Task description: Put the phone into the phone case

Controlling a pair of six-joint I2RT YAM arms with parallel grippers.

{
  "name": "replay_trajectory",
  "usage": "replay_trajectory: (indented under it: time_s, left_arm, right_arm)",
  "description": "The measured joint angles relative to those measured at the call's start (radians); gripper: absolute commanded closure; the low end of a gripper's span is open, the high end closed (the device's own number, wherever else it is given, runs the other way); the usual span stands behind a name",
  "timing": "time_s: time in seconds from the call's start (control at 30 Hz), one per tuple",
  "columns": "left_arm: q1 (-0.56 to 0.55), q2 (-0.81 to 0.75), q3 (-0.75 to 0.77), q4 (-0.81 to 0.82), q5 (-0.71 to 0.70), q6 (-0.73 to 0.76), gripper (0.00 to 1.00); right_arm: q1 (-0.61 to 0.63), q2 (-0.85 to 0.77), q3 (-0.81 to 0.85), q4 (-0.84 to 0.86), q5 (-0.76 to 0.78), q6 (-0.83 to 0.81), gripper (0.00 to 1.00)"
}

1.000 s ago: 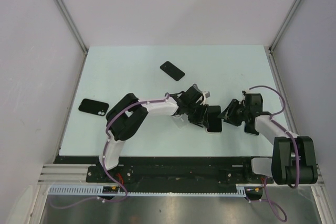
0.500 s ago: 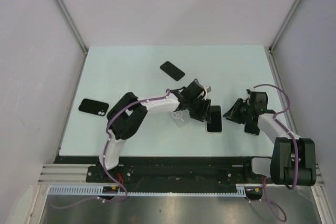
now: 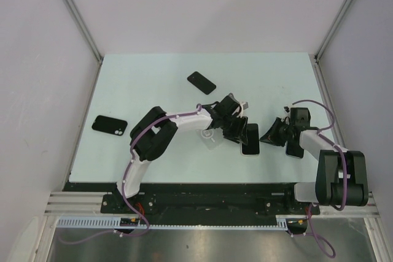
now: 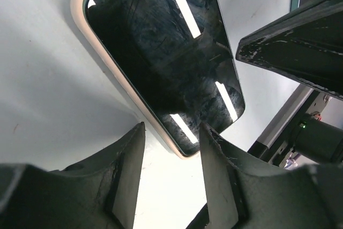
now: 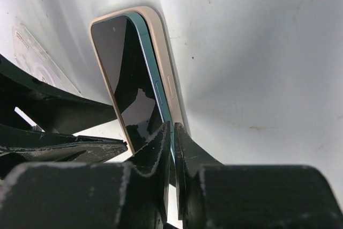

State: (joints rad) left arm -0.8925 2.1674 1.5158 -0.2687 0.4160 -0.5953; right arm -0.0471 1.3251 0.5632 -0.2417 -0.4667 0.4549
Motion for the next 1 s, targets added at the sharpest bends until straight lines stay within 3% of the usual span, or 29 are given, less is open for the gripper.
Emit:
replay_trajectory:
  time_s: [0.3, 0.63, 0.83, 1.0]
  left_arm:
    - [0.002, 0.002, -0.002, 0.008, 0.01, -0.002, 0.51]
    - [0.007, 0.0, -0.017, 0.027, 0.014, -0.008, 0.49]
    - [0.011, -0.013, -0.024, 0.024, 0.002, -0.006, 0.44]
    - [0.015, -0.018, -0.024, 0.016, -0.017, -0.005, 0.42]
  right_arm:
    - [0.048, 0.042, 0.0, 0.055, 0.004, 0.016, 0.91]
    - [0.011, -0.002, -0.016, 0.054, -0.003, 0.051, 0.57]
    - [-0.011, -0.04, -0.016, 0.058, -0.021, 0.065, 0.5]
    - [-0.014, -0.014, -0.016, 0.065, -0.044, 0.065, 0.5]
